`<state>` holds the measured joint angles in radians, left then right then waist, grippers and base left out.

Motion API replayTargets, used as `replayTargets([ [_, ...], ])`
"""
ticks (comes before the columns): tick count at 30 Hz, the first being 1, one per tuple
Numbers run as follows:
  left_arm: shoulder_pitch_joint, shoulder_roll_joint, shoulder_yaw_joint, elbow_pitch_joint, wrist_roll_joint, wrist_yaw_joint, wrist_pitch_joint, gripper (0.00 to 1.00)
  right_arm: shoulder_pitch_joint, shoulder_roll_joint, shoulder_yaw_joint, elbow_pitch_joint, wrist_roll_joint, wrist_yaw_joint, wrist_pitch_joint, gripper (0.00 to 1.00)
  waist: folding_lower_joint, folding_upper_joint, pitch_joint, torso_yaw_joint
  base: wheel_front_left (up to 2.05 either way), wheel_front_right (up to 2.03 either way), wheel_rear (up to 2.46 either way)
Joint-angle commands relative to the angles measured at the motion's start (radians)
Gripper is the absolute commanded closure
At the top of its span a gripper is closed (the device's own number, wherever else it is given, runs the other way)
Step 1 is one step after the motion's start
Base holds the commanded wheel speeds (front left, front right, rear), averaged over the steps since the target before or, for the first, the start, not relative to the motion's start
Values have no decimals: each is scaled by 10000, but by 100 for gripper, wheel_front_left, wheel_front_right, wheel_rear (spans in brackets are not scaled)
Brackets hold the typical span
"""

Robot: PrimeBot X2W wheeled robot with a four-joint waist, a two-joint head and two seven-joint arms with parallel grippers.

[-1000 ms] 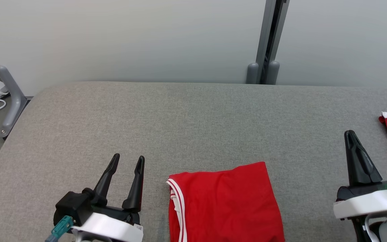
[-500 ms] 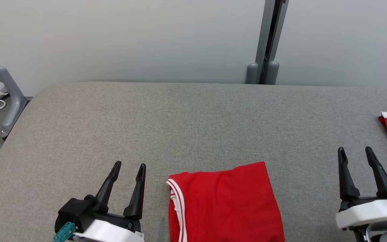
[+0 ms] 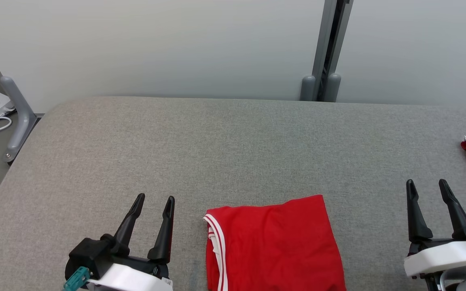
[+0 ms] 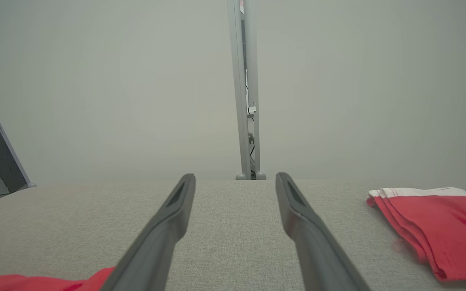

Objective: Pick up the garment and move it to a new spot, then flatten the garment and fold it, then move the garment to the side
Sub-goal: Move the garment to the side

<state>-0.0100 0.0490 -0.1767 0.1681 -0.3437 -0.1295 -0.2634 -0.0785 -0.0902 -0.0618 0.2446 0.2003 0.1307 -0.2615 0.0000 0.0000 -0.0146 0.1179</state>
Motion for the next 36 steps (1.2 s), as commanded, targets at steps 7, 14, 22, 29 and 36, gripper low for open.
replayTargets([
  [7, -120, 40, 24, 14, -35, -20, -8, 0, -45, -125, -33, 112, 99, 0, -29, 0, 0, 0, 53, 100, 0, 0, 0],
  [14, -135, 40, 17, -21, -45, -20, -8, 0, -21, -132, -66, 114, 99, 0, -29, 0, 0, 0, 138, 183, 0, 0, 0],
  [22, -292, 38, -133, 49, -57, -20, -8, 0, -126, -529, 2162, 1706, 2092, -1, -15, 0, 0, 0, 400, 335, 0, 0, 0],
  [29, -430, 43, -215, 162, -79, -20, -8, 0, -567, -1165, 4240, 2797, 3997, 0, 603, 0, 0, 0, 497, 572, 0, 0, 0],
  [36, -493, 40, -267, 170, -63, -20, -8, 0, -1051, -1717, 5823, 3249, 5844, 0, 1163, 0, 0, 0, 594, 881, 0, 0, 0],
])
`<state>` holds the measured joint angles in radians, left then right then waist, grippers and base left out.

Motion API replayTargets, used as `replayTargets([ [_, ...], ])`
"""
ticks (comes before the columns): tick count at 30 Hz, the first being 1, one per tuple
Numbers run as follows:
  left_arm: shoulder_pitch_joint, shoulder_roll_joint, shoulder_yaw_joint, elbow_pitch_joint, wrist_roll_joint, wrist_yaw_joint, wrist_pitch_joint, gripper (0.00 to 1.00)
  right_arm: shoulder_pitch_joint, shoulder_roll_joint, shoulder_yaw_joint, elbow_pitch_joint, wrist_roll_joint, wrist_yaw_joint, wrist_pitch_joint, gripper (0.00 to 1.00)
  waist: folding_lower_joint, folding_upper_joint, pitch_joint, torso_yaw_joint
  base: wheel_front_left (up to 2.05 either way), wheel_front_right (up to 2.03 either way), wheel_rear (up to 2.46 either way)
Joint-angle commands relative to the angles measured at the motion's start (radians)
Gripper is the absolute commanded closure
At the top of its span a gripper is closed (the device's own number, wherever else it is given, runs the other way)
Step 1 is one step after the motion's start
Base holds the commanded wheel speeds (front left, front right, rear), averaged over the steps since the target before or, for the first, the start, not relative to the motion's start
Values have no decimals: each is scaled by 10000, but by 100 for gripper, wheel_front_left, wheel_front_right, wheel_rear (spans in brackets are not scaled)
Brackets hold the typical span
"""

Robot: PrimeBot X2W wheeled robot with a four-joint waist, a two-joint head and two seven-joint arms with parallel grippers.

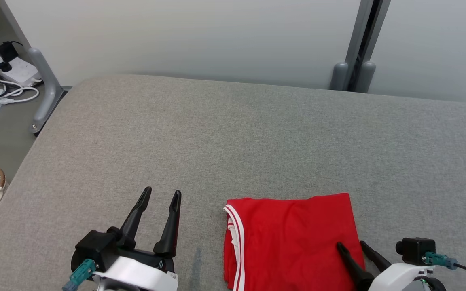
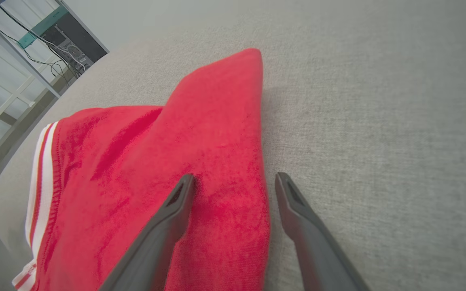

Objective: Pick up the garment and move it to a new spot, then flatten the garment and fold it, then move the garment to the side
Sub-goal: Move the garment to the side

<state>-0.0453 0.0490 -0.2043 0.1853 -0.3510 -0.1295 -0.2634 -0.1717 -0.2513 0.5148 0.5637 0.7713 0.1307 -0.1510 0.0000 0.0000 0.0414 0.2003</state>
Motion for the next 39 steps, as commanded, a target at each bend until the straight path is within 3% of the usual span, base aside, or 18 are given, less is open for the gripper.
replayTargets([
  [1, -153, 38, 1, -2, 19, -20, -8, 0, -193, -159, 217, 132, 340, 0, 151, 0, 0, 0, 53, 102, 0, 0, 0],
  [11, -257, 40, -46, -32, 98, -20, -8, 0, -947, -425, 1570, 739, 1605, 0, 610, 0, 0, 0, 253, 407, 0, 0, 0],
  [12, -254, 38, -62, -21, 106, -20, -8, 0, -1005, -435, 1691, 798, 1684, -1, 615, 78, 0, 0, 257, 416, 0, 0, 0],
  [13, -251, 41, -71, -18, 126, -20, -8, 0, -1089, -463, 1815, 856, 1700, -1, 532, 100, 0, 0, 258, 420, 0, 0, 0],
  [23, -269, 38, -259, -141, 372, -20, -8, 0, -2126, -1090, 3094, 1555, 1194, -3, -283, 100, 0, 0, 308, -25, 0, 0, 0],
  [32, -701, 132, -634, -328, 438, -20, -8, 0, -3682, -2004, 4120, 1847, 160, -3, -578, 100, 0, 0, 1024, -1229, 0, 0, 0],
  [39, -1612, 410, -1334, -602, 505, -20, -7, 0, -5417, -2939, 4527, 1742, -861, -3, -831, 100, 0, 0, 2294, -2425, 0, 0, 0],
])
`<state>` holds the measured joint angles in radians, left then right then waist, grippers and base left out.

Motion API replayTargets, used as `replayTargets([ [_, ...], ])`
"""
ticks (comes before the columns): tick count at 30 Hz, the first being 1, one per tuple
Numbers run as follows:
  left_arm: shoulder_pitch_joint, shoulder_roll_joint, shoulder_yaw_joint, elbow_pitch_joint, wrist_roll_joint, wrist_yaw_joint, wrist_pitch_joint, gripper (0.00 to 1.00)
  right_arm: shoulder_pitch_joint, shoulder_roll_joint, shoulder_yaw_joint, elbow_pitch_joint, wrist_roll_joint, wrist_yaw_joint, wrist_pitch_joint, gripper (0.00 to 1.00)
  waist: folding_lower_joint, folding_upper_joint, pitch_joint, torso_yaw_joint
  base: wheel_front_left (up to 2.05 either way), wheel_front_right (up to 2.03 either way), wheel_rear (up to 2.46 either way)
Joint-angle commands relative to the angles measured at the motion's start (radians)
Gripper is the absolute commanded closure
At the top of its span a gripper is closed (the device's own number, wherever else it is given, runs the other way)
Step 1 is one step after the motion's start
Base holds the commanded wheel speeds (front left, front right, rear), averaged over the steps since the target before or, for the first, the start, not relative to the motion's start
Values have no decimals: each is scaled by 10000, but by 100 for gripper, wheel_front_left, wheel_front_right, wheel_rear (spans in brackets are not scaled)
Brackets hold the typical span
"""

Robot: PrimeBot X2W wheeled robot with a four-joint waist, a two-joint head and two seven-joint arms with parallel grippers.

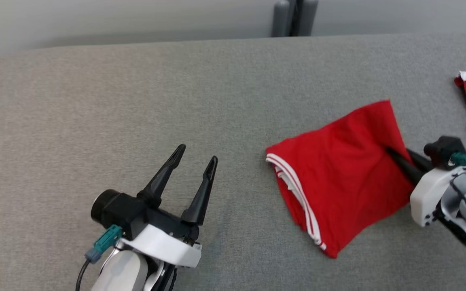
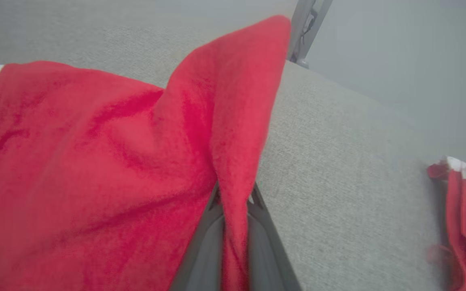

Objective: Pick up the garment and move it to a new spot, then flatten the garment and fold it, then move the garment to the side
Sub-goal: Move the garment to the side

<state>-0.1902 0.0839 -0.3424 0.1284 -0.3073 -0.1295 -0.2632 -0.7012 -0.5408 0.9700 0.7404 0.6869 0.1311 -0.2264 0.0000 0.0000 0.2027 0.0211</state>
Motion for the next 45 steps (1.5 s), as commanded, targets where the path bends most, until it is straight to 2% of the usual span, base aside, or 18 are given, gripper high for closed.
replayTargets([
  [1, -326, 124, -88, -77, 64, -20, -9, 0, -362, -166, -17, -41, -137, -7, -106, 100, 0, 0, 894, -783, 0, 0, 0],
  [6, -1173, 488, -710, -260, 86, -20, -10, 0, -1503, -804, -315, 22, -670, -7, -228, 100, 0, 0, 1932, -1441, 0, 0, 0],
  [13, -2071, 942, -1167, -458, 20, -20, -12, 0, -2718, -1560, -1291, 330, -1114, -7, -323, 100, 0, 0, 3090, -2080, 0, 0, 0],
  [19, -2622, 1218, -1302, -557, -15, -20, -10, 0, -3452, -2167, -2175, 463, -1402, -7, -326, 100, 0, 0, 3843, -2265, 0, 0, 0],
  [27, -2962, 1366, -1477, -524, -121, -19, 1, 0, -4169, -2890, -3350, 1135, -2354, -7, 127, 100, 0, 0, 4374, -2066, 0, 0, 0],
  [37, -3133, 1410, -1413, -484, -199, -8, 27, 0, -4692, -3140, -4575, 2057, -4632, -7, 941, 100, 0, 0, 4967, -1576, 0, 0, 0],
  [45, -3151, 1520, -1304, -326, -212, 4, 72, 0, -4583, -2736, -6479, 2922, -6070, -7, 1523, 100, 0, 0, 5387, -1355, 0, 0, 0],
])
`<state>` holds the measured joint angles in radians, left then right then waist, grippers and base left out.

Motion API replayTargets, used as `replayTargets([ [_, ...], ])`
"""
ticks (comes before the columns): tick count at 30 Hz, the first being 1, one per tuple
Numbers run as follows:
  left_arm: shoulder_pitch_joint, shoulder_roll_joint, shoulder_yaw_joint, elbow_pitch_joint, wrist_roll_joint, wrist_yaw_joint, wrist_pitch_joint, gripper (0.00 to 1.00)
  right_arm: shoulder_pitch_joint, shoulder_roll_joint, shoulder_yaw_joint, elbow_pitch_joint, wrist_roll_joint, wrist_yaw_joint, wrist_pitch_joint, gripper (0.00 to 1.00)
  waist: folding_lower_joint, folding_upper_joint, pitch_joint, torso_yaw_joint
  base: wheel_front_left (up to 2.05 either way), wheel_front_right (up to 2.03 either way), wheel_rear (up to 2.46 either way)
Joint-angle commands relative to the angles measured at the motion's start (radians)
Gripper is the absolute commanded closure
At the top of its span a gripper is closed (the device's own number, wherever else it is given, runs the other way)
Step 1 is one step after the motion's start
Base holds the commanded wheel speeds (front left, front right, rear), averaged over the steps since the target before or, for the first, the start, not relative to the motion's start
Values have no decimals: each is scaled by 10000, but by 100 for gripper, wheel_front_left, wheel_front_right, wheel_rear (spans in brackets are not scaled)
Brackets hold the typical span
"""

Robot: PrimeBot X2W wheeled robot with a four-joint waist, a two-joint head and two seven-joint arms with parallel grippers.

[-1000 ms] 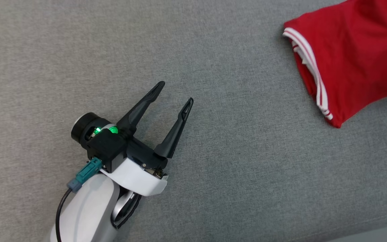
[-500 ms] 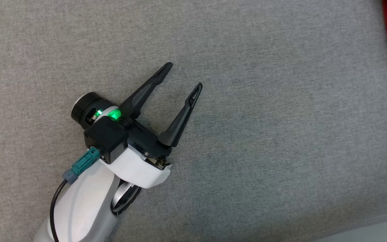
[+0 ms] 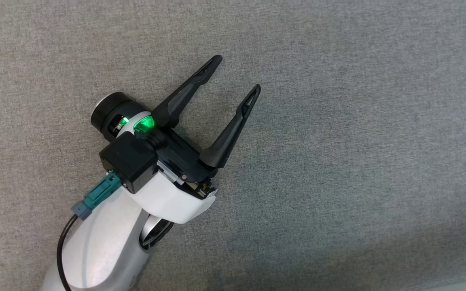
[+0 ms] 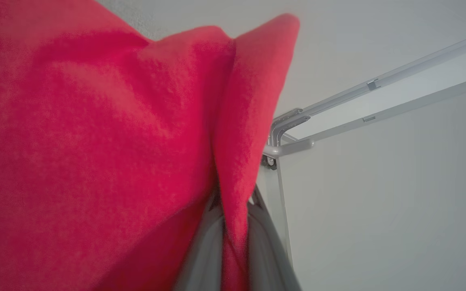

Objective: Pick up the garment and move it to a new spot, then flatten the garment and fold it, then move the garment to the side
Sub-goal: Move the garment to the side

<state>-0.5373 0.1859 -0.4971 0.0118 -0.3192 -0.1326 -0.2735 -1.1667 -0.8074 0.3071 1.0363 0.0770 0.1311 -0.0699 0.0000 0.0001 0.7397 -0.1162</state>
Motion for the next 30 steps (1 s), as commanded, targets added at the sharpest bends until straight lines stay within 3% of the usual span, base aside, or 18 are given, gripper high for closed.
replayTargets([
  [1, 328, 504, 298, 874, -104, 35, 175, 0, 148, 54, -141, 101, -96, -7, 70, 100, 0, -1, 43, 25, 0, 0, 0],
  [4, 321, 501, 440, 935, -135, 69, 177, 0, 270, 397, -942, 389, -350, -7, 195, 100, 0, -1, 112, 62, 0, 0, 0],
  [5, 317, 504, 469, 943, -143, 70, 178, 0, 318, 471, -1114, 418, -484, -7, 143, 84, 0, -1, 128, 78, 0, 0, 0],
  [6, 315, 517, 492, 953, -147, 70, 178, 0, 344, 531, -1322, 429, -617, -7, 71, 7, 0, -1, 134, 86, 0, 0, 0],
  [7, 325, 527, 507, 965, -143, 70, 178, 0, 388, 599, -1518, 422, -776, -7, 65, 0, 0, -1, 127, 87, 0, 0, 0],
  [14, 450, 338, 436, 945, -151, 70, 176, 0, 692, 1072, -2378, -14, -1829, -7, -75, 0, 0, -1, -255, 158, 0, 0, 0],
  [21, 604, -217, 219, 871, -157, 20, 110, 0, 983, 1605, -2349, -751, -2316, -7, -162, 0, 0, -1, -1390, 358, 0, 0, 0],
  [30, 1467, -631, 684, 982, -108, 20, 99, 0, 1716, 2836, -1435, -1400, -1139, -7, -880, 0, 0, -1, -3457, 750, 0, 0, 0],
])
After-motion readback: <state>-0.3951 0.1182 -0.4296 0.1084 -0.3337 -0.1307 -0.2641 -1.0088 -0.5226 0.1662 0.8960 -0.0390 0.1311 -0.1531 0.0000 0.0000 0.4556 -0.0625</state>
